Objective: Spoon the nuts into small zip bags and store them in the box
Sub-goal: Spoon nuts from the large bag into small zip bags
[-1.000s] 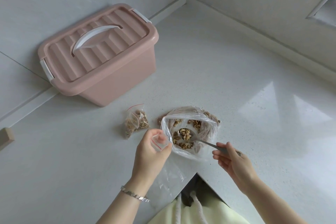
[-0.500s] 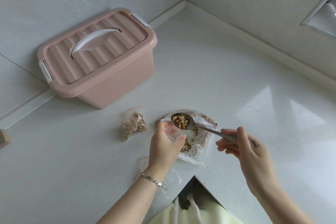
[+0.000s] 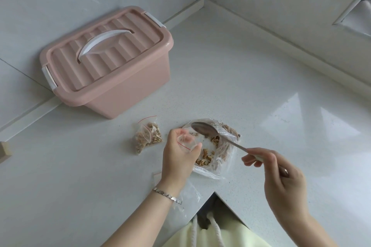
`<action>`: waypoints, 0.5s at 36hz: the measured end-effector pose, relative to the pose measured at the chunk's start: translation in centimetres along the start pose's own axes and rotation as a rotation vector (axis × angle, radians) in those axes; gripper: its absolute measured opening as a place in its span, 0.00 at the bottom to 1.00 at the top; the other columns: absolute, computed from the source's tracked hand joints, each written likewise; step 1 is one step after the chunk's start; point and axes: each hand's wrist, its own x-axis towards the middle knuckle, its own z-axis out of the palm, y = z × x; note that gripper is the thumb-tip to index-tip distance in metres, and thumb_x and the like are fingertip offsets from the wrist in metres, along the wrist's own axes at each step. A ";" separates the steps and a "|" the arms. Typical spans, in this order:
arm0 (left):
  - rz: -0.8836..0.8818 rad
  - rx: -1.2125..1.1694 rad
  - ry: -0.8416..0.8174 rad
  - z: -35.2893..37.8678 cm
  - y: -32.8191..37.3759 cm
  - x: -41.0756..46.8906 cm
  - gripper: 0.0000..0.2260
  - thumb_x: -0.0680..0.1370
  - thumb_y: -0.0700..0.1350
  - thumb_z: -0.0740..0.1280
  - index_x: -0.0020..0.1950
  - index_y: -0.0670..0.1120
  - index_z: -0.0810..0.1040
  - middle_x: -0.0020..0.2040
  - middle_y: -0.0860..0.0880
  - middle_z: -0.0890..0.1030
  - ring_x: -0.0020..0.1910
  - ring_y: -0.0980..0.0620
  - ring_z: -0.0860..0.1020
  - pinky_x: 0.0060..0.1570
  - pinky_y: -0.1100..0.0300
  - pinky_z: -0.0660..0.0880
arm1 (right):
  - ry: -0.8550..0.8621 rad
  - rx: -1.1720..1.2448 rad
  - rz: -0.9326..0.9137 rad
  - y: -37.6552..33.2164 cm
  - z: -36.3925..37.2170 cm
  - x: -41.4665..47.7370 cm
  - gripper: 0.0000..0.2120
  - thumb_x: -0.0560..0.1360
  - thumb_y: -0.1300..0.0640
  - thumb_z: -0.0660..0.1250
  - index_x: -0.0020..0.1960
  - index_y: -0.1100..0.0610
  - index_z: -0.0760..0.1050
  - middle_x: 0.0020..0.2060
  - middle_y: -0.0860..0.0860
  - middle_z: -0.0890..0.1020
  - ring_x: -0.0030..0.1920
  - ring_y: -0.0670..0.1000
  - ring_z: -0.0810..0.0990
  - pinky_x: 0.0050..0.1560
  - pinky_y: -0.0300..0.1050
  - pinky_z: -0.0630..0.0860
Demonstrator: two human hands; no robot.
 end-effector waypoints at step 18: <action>0.035 0.008 0.074 -3.1 -2.3 -1.7 0.20 0.67 0.37 0.75 0.52 0.45 0.70 0.43 0.51 0.75 0.45 0.70 0.72 0.44 0.82 0.63 | -0.199 -0.227 0.396 8.4 1.5 -1.3 0.11 0.78 0.56 0.58 0.43 0.46 0.77 0.35 0.47 0.83 0.38 0.43 0.80 0.41 0.37 0.76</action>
